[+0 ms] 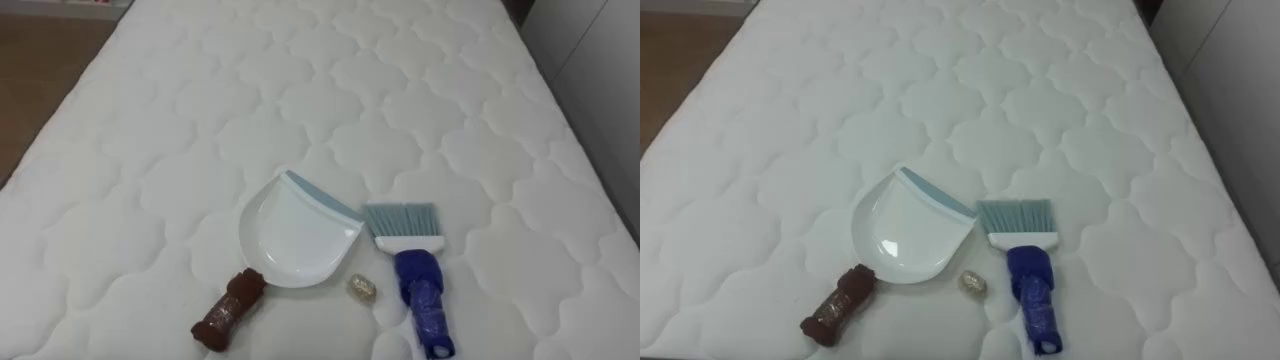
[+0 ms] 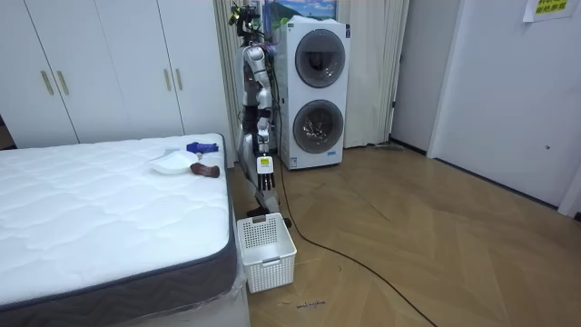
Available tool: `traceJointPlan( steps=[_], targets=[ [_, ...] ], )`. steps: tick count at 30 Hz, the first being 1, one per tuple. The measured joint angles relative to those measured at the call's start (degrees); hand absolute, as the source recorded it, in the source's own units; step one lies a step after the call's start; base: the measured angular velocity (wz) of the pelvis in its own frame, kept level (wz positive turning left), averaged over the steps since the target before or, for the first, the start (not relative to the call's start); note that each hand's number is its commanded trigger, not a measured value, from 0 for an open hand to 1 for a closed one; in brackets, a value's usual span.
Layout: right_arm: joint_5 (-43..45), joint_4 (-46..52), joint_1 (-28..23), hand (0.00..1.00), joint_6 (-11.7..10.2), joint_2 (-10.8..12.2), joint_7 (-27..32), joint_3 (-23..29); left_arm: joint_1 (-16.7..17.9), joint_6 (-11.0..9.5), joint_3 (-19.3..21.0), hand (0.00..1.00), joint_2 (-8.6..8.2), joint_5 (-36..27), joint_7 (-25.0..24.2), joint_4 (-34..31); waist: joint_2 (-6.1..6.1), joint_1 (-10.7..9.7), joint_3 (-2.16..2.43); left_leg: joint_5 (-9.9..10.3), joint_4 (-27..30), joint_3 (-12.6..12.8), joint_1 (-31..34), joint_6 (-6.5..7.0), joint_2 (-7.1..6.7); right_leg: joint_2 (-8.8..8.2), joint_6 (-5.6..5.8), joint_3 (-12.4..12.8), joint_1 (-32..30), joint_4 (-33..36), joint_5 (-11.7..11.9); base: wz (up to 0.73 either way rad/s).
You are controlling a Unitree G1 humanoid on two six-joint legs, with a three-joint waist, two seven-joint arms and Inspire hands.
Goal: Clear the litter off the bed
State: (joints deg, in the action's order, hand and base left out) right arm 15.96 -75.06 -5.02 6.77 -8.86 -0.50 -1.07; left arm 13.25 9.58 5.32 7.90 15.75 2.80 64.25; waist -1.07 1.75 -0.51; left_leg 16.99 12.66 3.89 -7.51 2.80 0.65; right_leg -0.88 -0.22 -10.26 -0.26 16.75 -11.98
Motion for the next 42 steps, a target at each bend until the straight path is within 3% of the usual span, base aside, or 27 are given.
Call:
traceJointPlan(
  steps=[18,26,28,32,38,39,42],
  targets=[
    [-0.79,0.11,-0.16,0.0,-0.95,-0.01,1.23,0.04,0.23,-0.42,0.08,0.0,-0.03,-0.56,2.99,-0.15,0.37,0.08,0.21,0.0,-0.45,-0.02,0.05,0.0,0.01,0.0,0.0,-0.07,-0.29,0.11,0.0,0.0],
    [-1.23,0.07,-0.23,0.0,-2.12,-0.03,1.47,0.11,-0.03,-1.3,4.08,0.0,-0.07,-4.58,7.28,-1.92,0.0,0.06,0.36,-0.01,-0.72,0.03,-0.17,0.0,0.0,-0.05,0.03,-0.54,-0.12,-0.1,0.01,0.0],
    [-1.53,0.04,-0.19,0.0,-2.98,-0.04,2.4,0.12,0.05,-2.36,5.6,0.0,-0.12,-6.54,9.23,-4.02,-0.18,0.16,0.29,-0.01,-0.74,0.03,-0.22,-0.01,0.06,0.02,0.04,-0.53,-0.02,-0.23,0.02,0.0],
    [-1.93,0.44,0.02,0.0,-5.93,-0.36,3.54,1.84,-0.38,-7.64,8.88,0.0,-0.09,-8.88,14.78,-8.36,0.06,0.34,0.26,-0.04,-0.86,-0.03,-0.22,-0.06,0.43,0.33,-0.02,-0.74,0.98,-2.16,1.03,0.01],
    [-3.12,1.41,-0.55,0.0,-8.79,-0.43,4.23,2.38,-1.49,-11.49,8.75,0.0,-0.26,-9.46,20.74,-18.34,0.5,0.07,0.24,-0.06,-0.85,-0.79,-0.12,-0.07,0.48,0.59,0.04,-0.97,1.59,-3.13,1.48,0.05],
    [-3.56,1.55,-0.6,0.0,-9.3,-0.43,4.43,2.39,-1.89,-12.78,8.72,0.0,-0.25,-9.45,21.83,-19.1,0.63,0.12,0.25,-0.07,-0.85,-0.82,-0.1,-0.07,0.49,0.62,0.04,-0.93,1.58,-3.16,1.48,0.0],
    [-4.46,2.22,-0.91,0.0,-9.99,-0.43,4.62,2.39,-2.24,-14.13,7.92,0.0,-0.26,-9.51,24.05,-21.33,0.79,-0.06,0.29,-0.08,-0.9,-0.74,-0.1,-0.11,0.56,0.7,0.04,-0.9,1.51,-3.17,1.48,0.0]
  ],
)
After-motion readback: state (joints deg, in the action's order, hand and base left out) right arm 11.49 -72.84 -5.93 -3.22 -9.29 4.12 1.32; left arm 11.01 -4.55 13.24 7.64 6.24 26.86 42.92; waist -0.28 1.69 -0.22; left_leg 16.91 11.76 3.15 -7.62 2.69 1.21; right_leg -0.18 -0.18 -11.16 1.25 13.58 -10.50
